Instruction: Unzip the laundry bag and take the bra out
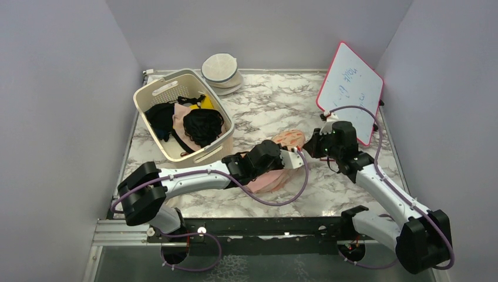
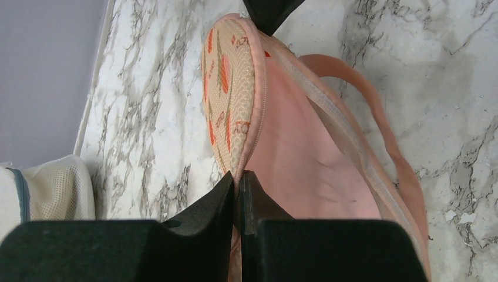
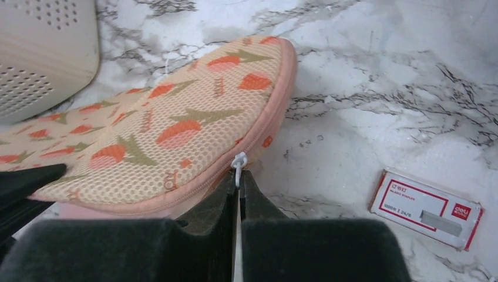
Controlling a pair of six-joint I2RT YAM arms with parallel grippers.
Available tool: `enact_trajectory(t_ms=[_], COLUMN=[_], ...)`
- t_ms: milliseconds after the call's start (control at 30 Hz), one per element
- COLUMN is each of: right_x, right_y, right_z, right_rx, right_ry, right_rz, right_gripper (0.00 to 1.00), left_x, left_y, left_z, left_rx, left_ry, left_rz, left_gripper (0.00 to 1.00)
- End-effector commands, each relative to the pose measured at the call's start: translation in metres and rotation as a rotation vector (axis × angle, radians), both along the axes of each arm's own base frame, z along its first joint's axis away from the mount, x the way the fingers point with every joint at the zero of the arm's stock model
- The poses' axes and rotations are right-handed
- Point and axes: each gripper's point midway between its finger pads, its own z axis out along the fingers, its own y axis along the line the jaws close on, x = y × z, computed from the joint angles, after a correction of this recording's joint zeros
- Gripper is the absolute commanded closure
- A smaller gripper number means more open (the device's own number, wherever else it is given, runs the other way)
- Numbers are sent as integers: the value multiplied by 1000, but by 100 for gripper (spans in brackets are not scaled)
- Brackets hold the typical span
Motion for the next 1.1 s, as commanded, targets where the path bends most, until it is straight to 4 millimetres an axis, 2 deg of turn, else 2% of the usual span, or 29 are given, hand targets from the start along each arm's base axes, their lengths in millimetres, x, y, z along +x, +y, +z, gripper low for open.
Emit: enact_trajectory(t_ms=[0,67,100,233,300,533,733,800,867,1067], right_x=[-8,-12,-14,-22,-28,-44,-50,-51,-49,-43], right_y=[23,28,30,39,43,54,59,59,56,50], right_z=[29,27,26,24,22,20,18,18,21,34], right_rx=[72,91,99,137,152,168,168,167,161,137], right_ry=[-96,-80,-70,-43,-31,-6,3,3,-6,-45], right_rz=[165,193,204,250,270,309,326,325,307,270], right_gripper=[99,99,99,99,99,99,99,99,99,99], left_x=[-6,-5,-4,-2,-1,1,8,5,-3,-26], left_y=[-4,-4,-4,-5,-7,-20,-26,-28,-27,-19], left_z=[12,11,10,9,9,1,-7,-6,0,26], left_rx=[-33,-30,-28,-35,-42,-59,-51,-46,-55,-155], left_ry=[-12,-11,-10,-1,5,56,70,84,93,94], left_rz=[-32,-24,-19,-1,11,35,71,52,9,-86], left_gripper=[100,100,97,64,57,50,47,43,36,22])
